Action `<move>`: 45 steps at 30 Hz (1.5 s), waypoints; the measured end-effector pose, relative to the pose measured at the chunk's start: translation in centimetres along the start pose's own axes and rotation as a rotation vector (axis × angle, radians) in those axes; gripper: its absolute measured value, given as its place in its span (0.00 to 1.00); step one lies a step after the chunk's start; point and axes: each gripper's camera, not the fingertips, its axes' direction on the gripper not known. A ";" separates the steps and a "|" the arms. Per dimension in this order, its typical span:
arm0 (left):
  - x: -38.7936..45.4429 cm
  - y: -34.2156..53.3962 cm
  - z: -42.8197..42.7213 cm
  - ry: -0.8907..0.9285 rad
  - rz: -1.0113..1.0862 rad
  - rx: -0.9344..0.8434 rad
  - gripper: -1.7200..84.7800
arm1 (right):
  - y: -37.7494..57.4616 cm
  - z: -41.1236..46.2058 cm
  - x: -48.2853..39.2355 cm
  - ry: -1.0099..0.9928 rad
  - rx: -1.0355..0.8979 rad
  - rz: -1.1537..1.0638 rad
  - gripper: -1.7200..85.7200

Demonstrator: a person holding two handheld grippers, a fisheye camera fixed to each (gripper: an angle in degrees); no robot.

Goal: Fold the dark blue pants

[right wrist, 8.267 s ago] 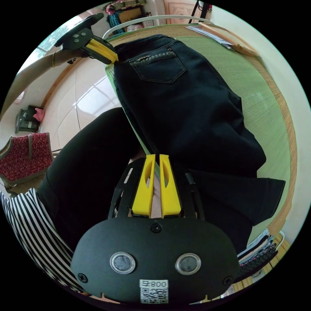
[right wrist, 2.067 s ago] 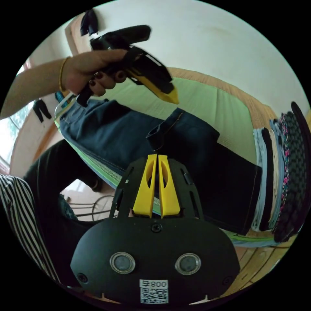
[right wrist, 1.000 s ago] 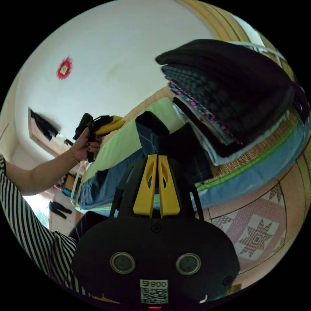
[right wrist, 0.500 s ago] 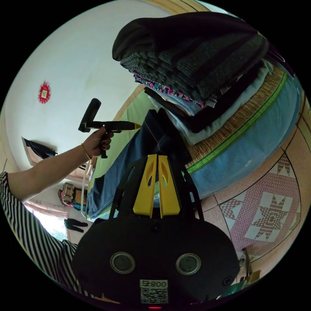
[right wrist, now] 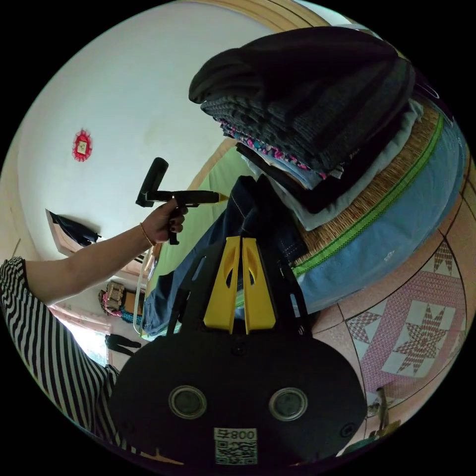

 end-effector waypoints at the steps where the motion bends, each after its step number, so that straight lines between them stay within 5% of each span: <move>1: 0.7 -0.4 1.1 -0.031 0.027 -0.047 0.07 | -0.1 -0.1 0.6 -0.012 0.000 0.016 0.02; 23: 5.9 0.6 -0.6 -0.068 0.088 0.066 0.03 | -0.7 -1.2 3.1 -0.008 0.019 -0.002 0.02; 38: 4.7 4.0 -3.0 -0.072 0.065 0.111 0.03 | 1.4 4.1 10.6 0.039 -0.008 0.093 0.02; 45: 5.5 5.7 -4.5 -0.017 0.117 0.120 0.02 | 0.4 7.0 8.6 0.160 0.030 -0.029 0.02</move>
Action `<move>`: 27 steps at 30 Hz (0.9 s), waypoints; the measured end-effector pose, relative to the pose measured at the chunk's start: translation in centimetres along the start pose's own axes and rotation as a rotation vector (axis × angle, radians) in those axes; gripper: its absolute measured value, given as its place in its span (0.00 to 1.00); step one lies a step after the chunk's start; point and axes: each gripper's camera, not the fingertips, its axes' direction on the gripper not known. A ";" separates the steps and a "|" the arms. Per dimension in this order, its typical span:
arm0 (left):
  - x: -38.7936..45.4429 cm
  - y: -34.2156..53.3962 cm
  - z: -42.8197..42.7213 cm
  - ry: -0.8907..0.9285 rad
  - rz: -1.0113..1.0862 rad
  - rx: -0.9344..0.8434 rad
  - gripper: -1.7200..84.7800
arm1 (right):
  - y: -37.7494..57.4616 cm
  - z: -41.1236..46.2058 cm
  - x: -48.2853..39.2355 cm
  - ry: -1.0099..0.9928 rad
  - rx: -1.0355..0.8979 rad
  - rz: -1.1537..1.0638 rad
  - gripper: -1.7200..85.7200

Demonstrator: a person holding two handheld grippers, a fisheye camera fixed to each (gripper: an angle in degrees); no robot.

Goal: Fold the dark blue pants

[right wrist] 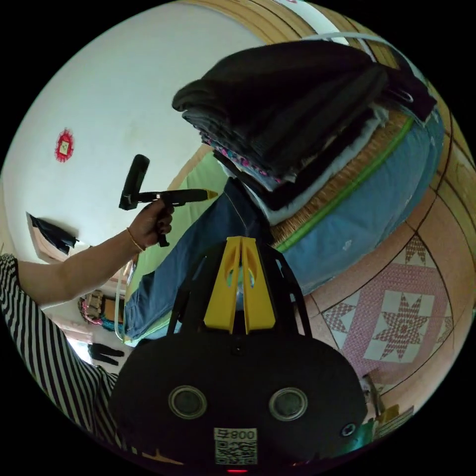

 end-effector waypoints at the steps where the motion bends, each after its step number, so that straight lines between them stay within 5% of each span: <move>1: 0.1 0.1 0.0 -0.006 0.000 -0.011 0.02 | -0.5 1.4 -0.6 0.012 -0.011 -0.043 0.02; 12: -2.1 6.8 -5.6 0.005 -0.072 0.009 0.02 | 0.8 15.6 1.5 0.256 -0.160 -0.198 0.02; 18: -3.1 19.0 -11.1 0.057 -0.182 0.064 0.02 | 1.8 17.9 3.1 0.279 -0.148 -0.233 0.02; 21: -4.3 24.8 -11.3 0.134 -0.240 -0.048 0.02 | 2.7 20.6 3.6 0.231 -0.168 -0.268 0.02; 27: -7.1 33.2 -19.4 0.219 -0.308 0.146 0.02 | 3.6 26.9 6.7 0.253 -0.266 -0.284 0.02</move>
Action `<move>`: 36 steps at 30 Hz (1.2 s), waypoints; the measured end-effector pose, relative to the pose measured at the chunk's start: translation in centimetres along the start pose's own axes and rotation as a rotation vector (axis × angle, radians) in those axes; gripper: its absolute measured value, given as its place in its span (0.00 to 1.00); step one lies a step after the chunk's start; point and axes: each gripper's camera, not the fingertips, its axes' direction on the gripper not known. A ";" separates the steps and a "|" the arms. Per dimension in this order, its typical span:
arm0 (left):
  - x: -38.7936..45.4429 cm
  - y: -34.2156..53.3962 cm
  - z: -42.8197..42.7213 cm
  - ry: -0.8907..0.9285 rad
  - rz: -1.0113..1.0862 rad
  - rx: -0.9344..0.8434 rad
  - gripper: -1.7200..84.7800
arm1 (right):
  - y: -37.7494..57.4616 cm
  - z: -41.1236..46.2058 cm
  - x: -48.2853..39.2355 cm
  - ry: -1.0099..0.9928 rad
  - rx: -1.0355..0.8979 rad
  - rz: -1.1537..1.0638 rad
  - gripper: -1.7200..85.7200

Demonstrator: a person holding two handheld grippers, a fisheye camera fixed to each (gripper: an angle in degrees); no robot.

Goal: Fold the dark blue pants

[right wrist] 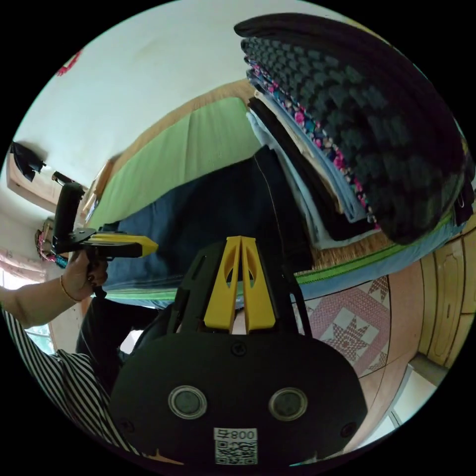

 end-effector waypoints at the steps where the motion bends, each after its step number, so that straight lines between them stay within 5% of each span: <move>1: -0.7 1.5 -2.4 0.009 -0.005 0.025 0.02 | -0.1 0.5 -0.6 -0.019 0.014 -0.030 0.02; 14: -17.7 25.2 -30.6 -0.356 -0.460 0.279 0.09 | 0.9 21.2 -24.7 -0.400 -0.221 -0.649 0.04; 25: -26.7 28.3 -40.2 -0.516 -0.355 0.109 0.13 | -0.4 39.6 -35.6 -0.319 -0.319 -0.953 0.10; 36: -30.1 33.6 -49.3 -0.358 -0.306 0.208 0.05 | 2.7 54.4 -35.8 -0.344 -0.496 -1.037 0.10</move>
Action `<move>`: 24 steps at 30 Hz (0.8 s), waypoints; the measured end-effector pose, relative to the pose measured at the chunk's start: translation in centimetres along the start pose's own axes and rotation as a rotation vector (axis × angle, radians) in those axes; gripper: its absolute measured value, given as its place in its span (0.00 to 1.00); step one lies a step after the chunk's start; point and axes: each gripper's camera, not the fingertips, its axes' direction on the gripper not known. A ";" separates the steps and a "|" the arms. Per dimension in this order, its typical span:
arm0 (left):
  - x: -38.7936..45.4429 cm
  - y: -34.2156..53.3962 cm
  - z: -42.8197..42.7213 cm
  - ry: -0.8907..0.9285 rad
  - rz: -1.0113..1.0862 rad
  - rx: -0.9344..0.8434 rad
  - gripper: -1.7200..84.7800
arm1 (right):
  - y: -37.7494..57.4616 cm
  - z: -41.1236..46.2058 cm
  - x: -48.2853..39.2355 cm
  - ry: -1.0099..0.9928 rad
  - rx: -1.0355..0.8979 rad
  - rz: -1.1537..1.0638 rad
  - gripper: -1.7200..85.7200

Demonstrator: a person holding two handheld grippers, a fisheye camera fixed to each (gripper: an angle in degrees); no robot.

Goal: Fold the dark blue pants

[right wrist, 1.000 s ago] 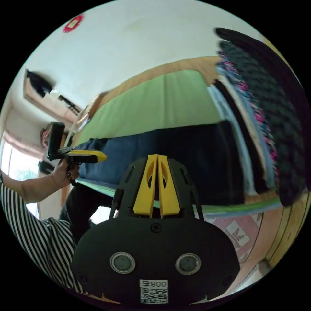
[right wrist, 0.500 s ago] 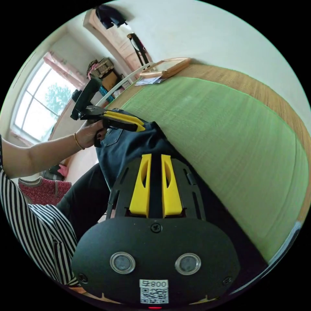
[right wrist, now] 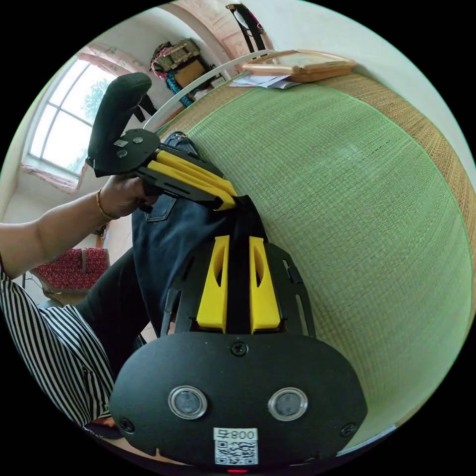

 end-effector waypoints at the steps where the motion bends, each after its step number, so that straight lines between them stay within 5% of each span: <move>1: -0.9 0.4 -1.2 0.025 -0.013 0.024 0.04 | 0.4 0.5 0.4 -0.008 0.019 0.003 0.10; 24: -13.5 3.6 -11.9 0.233 -0.198 0.061 0.04 | 16.5 11.0 6.6 0.336 -0.061 0.132 0.09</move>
